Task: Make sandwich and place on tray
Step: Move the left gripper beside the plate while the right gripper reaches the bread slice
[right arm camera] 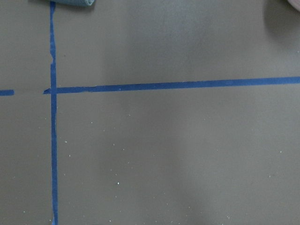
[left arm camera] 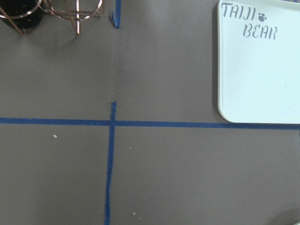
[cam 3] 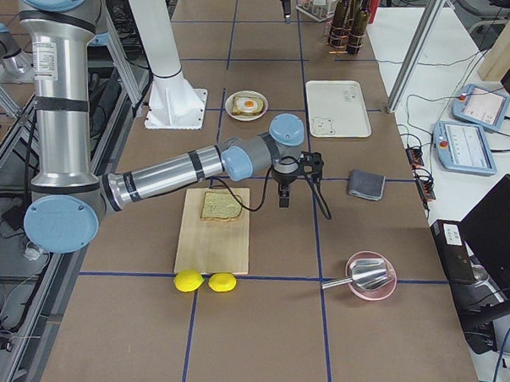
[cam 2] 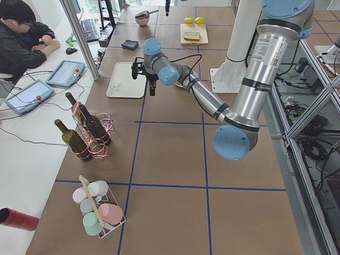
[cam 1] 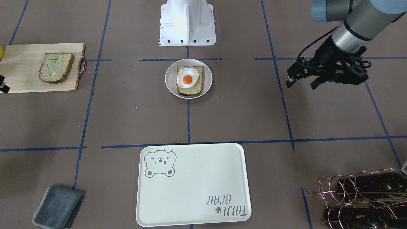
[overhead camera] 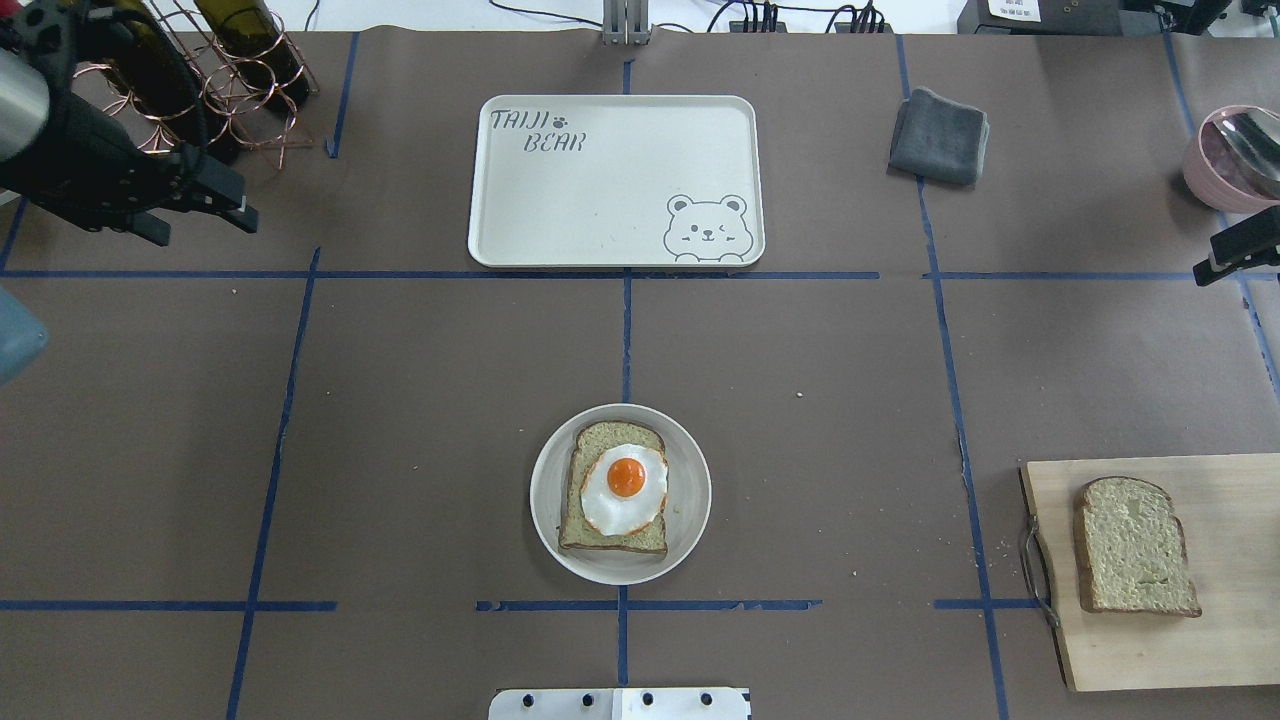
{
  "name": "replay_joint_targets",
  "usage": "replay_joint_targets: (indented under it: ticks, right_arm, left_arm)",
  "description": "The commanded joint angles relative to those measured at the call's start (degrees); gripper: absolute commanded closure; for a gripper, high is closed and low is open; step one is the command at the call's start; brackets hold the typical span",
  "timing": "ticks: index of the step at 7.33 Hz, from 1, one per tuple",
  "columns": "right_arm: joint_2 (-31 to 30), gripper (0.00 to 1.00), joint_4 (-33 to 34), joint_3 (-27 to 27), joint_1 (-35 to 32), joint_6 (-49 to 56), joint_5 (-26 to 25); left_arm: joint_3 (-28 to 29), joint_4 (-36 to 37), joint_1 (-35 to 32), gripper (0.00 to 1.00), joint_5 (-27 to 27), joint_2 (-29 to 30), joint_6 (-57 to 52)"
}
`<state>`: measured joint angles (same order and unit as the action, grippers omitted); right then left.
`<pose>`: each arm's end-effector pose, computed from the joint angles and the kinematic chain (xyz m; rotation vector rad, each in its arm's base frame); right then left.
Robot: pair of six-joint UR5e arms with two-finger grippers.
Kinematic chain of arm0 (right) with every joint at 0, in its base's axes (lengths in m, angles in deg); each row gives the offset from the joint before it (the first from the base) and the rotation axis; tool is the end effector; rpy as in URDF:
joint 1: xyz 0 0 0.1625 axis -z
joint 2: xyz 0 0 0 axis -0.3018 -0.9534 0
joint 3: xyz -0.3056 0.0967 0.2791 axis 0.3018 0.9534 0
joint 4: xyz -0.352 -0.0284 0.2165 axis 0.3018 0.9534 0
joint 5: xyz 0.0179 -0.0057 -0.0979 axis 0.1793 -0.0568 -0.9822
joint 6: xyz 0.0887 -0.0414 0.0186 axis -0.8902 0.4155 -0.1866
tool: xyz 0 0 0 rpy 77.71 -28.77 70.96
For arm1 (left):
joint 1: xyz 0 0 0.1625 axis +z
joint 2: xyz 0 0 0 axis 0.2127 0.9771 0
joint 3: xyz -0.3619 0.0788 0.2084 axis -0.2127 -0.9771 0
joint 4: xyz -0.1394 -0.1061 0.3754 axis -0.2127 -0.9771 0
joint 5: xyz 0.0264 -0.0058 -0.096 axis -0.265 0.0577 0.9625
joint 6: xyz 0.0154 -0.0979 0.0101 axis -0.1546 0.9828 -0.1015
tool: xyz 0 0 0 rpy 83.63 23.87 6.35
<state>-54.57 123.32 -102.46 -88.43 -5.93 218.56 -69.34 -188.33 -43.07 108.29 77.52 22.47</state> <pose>-0.0917 -0.4530 0.5079 0.0239 -0.8907 0.0624 0.2539 -0.4887 0.2906 0.0661 1.0503 -0.1156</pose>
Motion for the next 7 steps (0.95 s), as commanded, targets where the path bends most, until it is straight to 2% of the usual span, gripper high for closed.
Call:
replay_joint_targets:
  ticks: [1, 2, 3, 4, 5, 6, 7]
  right_arm:
    - [-4.0, 0.02, -6.6, -1.0, 3.6, -5.6, -0.1]
    - [-5.3, 0.02, -7.6, -1.3, 4.7, -6.5, -0.4]
    - [-9.8, 0.02, -13.5, -2.0, 5.9, -6.7, -2.1]
    - [-14.0, 0.01, -23.0, -2.1, 7.1, -11.4, -3.3]
    - [-16.3, 0.01, -26.9, -2.1, 9.8, -14.6, -4.4]
    - [-17.3, 0.02, -27.5, -2.1, 14.7, -15.1, -8.7]
    - [-17.4, 0.02, -29.6, -2.1, 20.0, -20.7, -13.1]
  left_arm:
    - [0.1, -4.7, 9.2, 0.0, -6.2, 2.5, 13.5]
    - [0.3, -4.7, 12.9, 0.0, -8.3, 4.7, 18.4]
    - [0.0, -4.7, 14.1, 0.0, -8.5, 6.0, 21.5]
    - [0.0, -4.8, 15.2, 0.0, -8.5, 7.0, 23.6]
    - [-0.1, -4.8, 15.8, 0.0, -8.8, 7.3, 24.7]
    - [0.0, -4.7, 15.9, 0.0, -9.2, 8.1, 25.4]
    - [0.0, -4.7, 16.0, 0.0, -9.3, 8.2, 26.6]
